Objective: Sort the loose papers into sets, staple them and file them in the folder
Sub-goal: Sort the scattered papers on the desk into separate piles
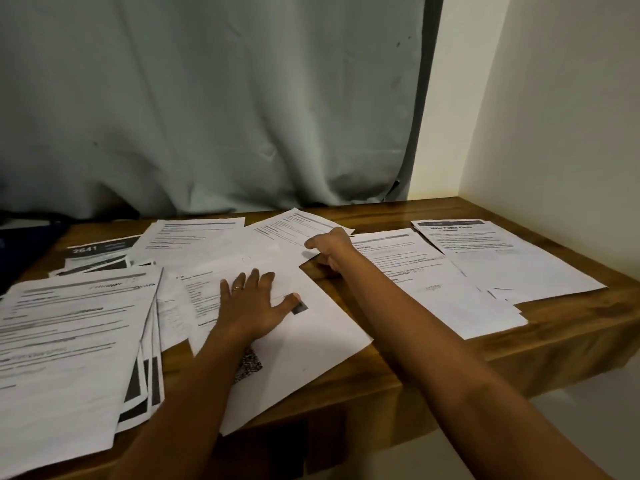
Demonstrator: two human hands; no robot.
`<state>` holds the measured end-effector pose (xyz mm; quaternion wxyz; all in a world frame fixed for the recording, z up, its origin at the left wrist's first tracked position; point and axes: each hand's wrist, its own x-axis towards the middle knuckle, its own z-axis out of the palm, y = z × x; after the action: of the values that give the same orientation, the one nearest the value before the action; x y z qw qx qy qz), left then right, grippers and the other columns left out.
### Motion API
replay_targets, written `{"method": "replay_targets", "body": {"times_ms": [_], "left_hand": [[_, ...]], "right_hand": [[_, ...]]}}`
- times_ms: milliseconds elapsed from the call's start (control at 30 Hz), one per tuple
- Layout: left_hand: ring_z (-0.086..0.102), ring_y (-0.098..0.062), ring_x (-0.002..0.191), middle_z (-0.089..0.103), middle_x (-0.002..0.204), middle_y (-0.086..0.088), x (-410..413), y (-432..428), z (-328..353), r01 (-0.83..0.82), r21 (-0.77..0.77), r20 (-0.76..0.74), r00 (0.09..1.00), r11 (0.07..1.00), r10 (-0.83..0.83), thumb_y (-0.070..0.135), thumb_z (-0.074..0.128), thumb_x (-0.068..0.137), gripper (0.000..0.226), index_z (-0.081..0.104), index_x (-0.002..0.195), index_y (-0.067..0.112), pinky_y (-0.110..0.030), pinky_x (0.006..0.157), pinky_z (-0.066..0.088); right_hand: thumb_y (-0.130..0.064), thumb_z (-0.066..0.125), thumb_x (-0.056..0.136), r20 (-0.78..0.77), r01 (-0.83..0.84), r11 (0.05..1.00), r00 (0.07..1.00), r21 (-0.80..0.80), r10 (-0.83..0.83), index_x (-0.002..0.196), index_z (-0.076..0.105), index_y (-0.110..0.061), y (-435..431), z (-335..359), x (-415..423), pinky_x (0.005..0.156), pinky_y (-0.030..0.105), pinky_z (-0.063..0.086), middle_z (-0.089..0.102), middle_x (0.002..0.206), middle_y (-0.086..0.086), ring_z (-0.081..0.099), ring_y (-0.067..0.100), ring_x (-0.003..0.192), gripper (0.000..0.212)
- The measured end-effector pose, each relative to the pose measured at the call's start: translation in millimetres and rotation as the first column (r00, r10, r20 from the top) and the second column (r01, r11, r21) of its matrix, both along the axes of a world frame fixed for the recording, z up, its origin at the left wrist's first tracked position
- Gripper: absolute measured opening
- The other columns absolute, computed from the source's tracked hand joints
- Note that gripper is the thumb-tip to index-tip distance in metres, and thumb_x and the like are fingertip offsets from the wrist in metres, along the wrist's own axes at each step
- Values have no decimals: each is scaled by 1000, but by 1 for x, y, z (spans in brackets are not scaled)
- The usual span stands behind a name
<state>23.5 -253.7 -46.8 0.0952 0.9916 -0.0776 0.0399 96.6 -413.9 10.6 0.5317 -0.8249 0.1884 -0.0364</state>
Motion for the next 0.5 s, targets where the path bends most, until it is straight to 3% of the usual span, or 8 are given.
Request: {"method": "replay_targets", "body": {"times_ms": [67, 200, 333, 500], "left_hand": [[4, -28, 148, 6, 161, -5, 0, -3, -1, -8, 22, -2, 1000, 1000, 8, 71, 24, 89, 77, 16, 152, 27, -51, 117, -2], [3, -28, 148, 6, 161, -5, 2, -2, -4, -6, 15, 2, 1000, 1000, 6, 72, 24, 89, 78, 15, 152, 27, -52, 116, -3], [2, -28, 148, 4, 161, -5, 4, 0, -5, 5, 12, -5, 1000, 1000, -5, 71, 23, 89, 78, 13, 152, 27, -51, 116, -3], [1, -28, 148, 3, 161, -6, 8, -1, -4, 9, 31, -25, 1000, 999, -8, 71, 23, 89, 78, 12, 152, 27, -51, 116, -4]], "right_hand": [[-27, 70, 85, -9, -16, 976, 1000, -216, 15, 126, 45, -10, 12, 1, 10, 95, 29, 49, 53, 125, 10, 56, 24, 109, 51], [-40, 77, 75, -48, 3, 898, 999, -439, -26, 133, 37, -11, 33, -7, 24, 94, 32, 47, 45, 131, 11, 49, 28, 113, 77], [-37, 80, 72, -1, 130, 895, 990, -427, -144, 139, 26, -6, 43, -17, 30, 93, 32, 47, 45, 134, 19, 49, 29, 115, 92], [-45, 76, 75, 120, 185, 910, 981, -370, -150, 142, 22, -3, 34, -24, 37, 93, 26, 46, 43, 137, 14, 51, 26, 119, 95]]}}
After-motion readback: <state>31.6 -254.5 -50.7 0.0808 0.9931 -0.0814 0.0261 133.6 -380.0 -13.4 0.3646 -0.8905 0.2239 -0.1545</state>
